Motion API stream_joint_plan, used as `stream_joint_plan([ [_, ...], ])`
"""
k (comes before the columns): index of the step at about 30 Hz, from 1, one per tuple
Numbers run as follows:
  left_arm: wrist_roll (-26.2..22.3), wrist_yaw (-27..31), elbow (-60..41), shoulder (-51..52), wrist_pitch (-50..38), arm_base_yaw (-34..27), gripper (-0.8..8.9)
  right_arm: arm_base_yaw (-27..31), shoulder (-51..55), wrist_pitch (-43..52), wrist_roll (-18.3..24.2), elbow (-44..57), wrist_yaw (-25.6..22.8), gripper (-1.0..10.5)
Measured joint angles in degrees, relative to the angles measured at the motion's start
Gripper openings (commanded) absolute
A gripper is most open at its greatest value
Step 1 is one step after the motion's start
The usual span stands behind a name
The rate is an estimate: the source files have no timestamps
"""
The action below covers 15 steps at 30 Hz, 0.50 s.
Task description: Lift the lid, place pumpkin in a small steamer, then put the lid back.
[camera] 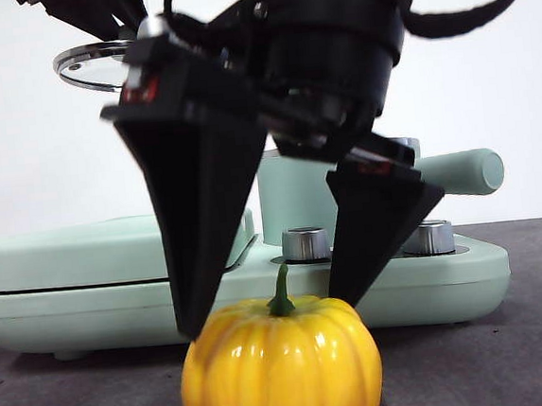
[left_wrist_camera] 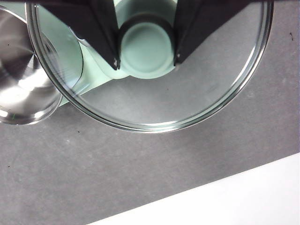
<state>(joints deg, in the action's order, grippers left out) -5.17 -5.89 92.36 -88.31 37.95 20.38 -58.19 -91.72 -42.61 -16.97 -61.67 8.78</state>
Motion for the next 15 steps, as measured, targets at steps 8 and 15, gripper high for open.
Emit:
stream_joint_plan([
  [8,0.0,0.0,0.0,0.0,0.0,0.0,0.18,-0.2,-3.0,0.1,0.0,0.0,0.1,6.0],
  [15,0.0,0.0,0.0,0.0,0.0,0.0,0.18,-0.2,-4.2,0.0,0.0,0.0,0.2,4.8],
])
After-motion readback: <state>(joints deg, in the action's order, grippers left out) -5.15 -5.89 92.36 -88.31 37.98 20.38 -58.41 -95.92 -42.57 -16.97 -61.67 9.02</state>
